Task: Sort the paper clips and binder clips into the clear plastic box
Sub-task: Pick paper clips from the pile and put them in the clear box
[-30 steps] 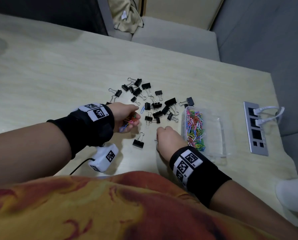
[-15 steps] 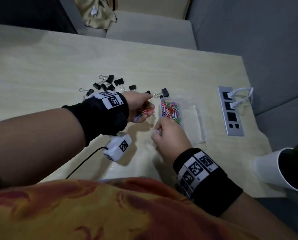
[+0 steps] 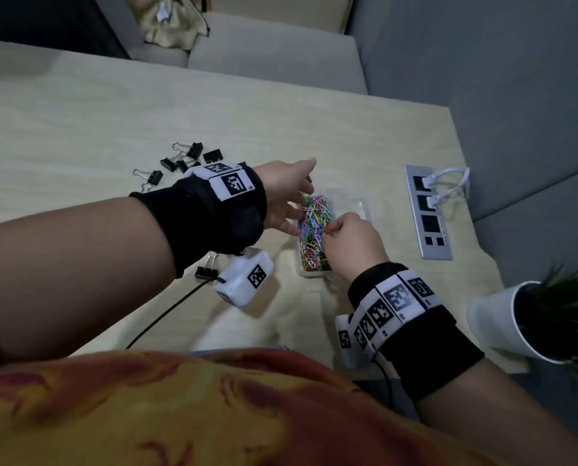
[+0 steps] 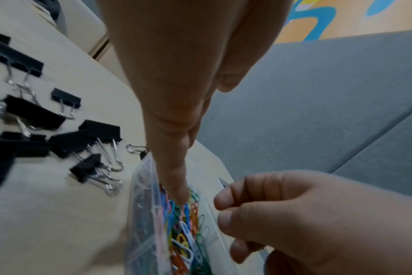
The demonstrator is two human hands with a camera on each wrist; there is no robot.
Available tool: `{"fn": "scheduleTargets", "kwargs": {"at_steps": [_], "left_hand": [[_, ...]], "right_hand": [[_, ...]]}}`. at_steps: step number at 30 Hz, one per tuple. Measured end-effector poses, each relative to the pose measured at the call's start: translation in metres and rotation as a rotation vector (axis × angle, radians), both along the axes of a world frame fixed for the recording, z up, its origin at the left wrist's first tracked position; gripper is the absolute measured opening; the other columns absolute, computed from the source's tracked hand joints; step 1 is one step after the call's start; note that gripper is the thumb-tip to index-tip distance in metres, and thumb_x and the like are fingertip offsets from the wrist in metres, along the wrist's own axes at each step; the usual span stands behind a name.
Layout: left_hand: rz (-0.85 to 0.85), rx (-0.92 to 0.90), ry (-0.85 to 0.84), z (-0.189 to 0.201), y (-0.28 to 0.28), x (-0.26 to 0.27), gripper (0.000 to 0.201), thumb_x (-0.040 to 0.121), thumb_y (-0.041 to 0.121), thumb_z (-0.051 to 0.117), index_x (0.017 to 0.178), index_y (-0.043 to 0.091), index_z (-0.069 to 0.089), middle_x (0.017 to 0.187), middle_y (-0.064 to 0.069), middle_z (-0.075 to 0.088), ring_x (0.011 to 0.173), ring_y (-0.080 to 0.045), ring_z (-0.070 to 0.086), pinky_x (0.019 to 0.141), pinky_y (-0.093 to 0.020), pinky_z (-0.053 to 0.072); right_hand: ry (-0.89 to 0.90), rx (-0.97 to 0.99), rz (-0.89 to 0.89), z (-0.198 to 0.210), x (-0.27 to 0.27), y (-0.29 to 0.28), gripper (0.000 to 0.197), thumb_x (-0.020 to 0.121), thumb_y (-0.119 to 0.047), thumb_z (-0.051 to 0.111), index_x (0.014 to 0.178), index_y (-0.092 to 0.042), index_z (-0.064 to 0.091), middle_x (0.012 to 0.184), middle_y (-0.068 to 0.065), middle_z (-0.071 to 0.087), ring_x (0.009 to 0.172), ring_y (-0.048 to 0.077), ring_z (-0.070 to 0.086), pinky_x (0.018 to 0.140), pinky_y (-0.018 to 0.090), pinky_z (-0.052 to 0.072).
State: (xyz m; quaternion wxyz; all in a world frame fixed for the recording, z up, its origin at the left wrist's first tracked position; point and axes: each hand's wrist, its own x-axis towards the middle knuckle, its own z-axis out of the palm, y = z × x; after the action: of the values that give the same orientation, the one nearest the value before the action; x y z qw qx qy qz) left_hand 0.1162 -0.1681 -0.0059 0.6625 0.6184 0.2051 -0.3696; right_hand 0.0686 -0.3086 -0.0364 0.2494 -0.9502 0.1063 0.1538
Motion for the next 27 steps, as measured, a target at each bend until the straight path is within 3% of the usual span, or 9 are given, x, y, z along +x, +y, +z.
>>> {"fn": "scheduleTargets", "kwargs": {"at_steps": [4,7,9,12,14,19,22,27], "left_hand": [[-0.053,0.055,-0.048,0.002,0.032,-0.004,0.032,0.097,0.042,0.042,0.101,0.015,0.059,0.091,-0.002,0.06,0.078,-0.02,0.06,0.071,-0.033,0.049],[-0.035,0.218,-0.119,-0.005,0.066,-0.006,0.013,0.095,0.026,0.051,0.094,0.016,0.058,0.078,0.0,0.06,0.067,-0.013,0.057,0.062,-0.027,0.046],[-0.114,0.425,-0.216,-0.014,0.091,-0.007,0.01,0.093,0.023,0.053,0.091,0.016,0.06,0.08,-0.001,0.063,0.07,-0.013,0.059,0.061,-0.026,0.049],[-0.44,0.897,-0.421,-0.024,0.121,-0.01,0.012,0.09,0.026,0.054,0.093,0.021,0.064,0.093,0.001,0.068,0.079,-0.015,0.06,0.065,-0.027,0.049],[-0.594,1.081,-0.513,-0.031,0.131,-0.013,0.013,0.088,0.027,0.056,0.098,0.024,0.064,0.101,0.002,0.066,0.089,-0.016,0.059,0.073,-0.028,0.047],[-0.749,1.188,-0.651,-0.048,0.141,-0.014,0.035,0.089,0.025,0.051,0.122,0.033,0.057,0.121,-0.006,0.051,0.112,-0.028,0.049,0.091,-0.041,0.048],[-0.85,1.204,-0.687,-0.052,0.142,-0.007,0.037,0.091,0.022,0.049,0.126,0.031,0.055,0.118,-0.005,0.053,0.114,-0.028,0.047,0.088,-0.041,0.048],[-0.815,1.203,-0.653,-0.059,0.137,0.002,0.027,0.086,0.027,0.058,0.112,0.018,0.055,0.107,-0.006,0.062,0.098,-0.026,0.058,0.072,-0.033,0.046]], "right_hand": [[-0.037,0.017,0.062,0.004,-0.007,0.016,0.016,0.086,-0.015,0.051,0.101,-0.016,0.057,0.112,0.009,0.053,0.091,0.026,0.055,0.074,0.026,0.038],[-0.057,0.055,0.214,0.003,-0.011,0.037,0.012,0.086,-0.016,0.052,0.096,-0.021,0.057,0.11,0.006,0.059,0.094,0.022,0.054,0.082,0.029,0.043],[-0.03,0.04,0.316,-0.001,-0.01,0.053,0.017,0.087,-0.016,0.05,0.101,-0.019,0.06,0.114,0.006,0.059,0.102,0.023,0.055,0.089,0.031,0.043],[0.025,-0.002,0.423,-0.01,-0.004,0.075,0.028,0.09,-0.015,0.047,0.115,-0.016,0.06,0.122,0.008,0.054,0.108,0.024,0.055,0.091,0.03,0.042],[0.023,-0.041,0.484,-0.014,0.001,0.087,0.034,0.091,-0.015,0.046,0.123,-0.017,0.056,0.128,0.008,0.048,0.111,0.026,0.053,0.094,0.034,0.043],[-0.036,-0.166,0.75,-0.028,0.013,0.105,0.049,0.091,-0.01,0.043,0.138,-0.023,0.041,0.144,0.004,0.035,0.121,0.032,0.045,0.097,0.045,0.044],[-0.032,-0.275,0.764,-0.034,0.013,0.106,0.039,0.091,-0.011,0.042,0.128,-0.019,0.05,0.137,0.005,0.039,0.113,0.033,0.048,0.09,0.043,0.047],[-0.057,-0.296,0.685,-0.032,0.015,0.11,0.032,0.09,-0.014,0.043,0.119,-0.016,0.056,0.121,0.008,0.047,0.109,0.031,0.05,0.086,0.042,0.048]]}}
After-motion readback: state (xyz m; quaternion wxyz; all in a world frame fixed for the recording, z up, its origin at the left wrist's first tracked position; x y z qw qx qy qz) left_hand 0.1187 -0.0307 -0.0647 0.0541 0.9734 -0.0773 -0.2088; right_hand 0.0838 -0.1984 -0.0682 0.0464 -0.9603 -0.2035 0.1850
